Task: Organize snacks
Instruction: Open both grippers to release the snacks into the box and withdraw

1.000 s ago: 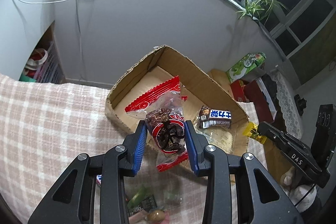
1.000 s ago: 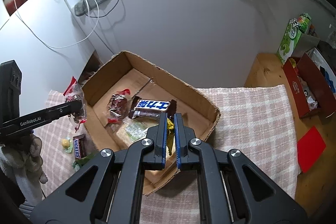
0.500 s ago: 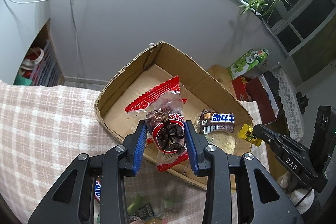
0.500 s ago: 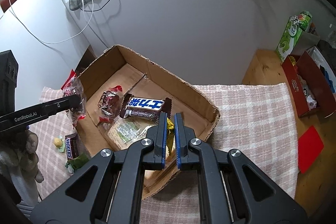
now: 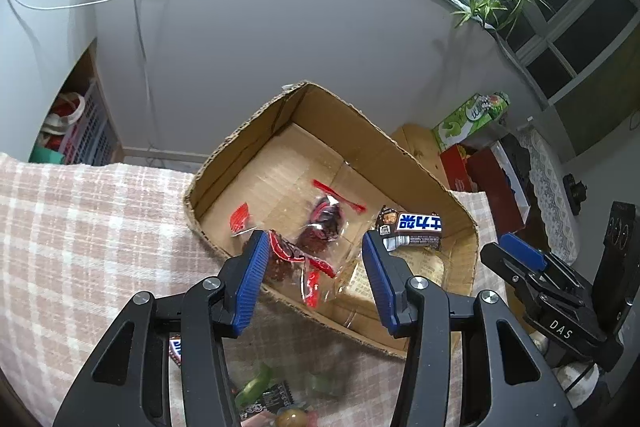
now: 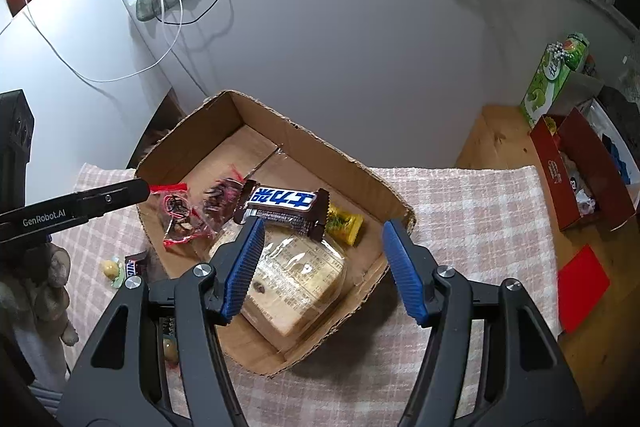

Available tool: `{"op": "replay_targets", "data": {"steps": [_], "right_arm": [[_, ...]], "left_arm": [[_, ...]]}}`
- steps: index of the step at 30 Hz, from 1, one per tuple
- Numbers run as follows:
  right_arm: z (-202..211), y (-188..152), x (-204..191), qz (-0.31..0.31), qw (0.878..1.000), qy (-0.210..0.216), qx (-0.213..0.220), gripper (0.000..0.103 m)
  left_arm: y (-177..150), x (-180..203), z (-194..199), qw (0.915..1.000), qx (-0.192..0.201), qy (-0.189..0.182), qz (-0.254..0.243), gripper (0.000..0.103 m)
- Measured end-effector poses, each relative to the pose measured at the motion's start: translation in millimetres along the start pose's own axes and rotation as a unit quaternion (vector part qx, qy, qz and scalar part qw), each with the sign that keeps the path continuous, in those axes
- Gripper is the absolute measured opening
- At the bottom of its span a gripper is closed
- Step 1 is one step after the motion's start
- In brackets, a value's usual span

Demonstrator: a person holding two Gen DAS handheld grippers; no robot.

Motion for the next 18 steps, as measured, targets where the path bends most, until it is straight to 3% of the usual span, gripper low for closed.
{"op": "replay_targets", "data": {"steps": [18], "right_arm": [[26, -27, -41, 0.035, 0.998, 0.042, 0.006, 0.064]], "left_arm": [[-18, -32, 40, 0.9996, 0.018, -0.005, 0.02, 0.047]]}}
Point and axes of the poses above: each gripper's, at about its wrist camera, not at the fingertips, and z roughly against the way its jaws point, x to its right, y to its top, the point moved 7 cm from there along -z, roughly the way its jaws point
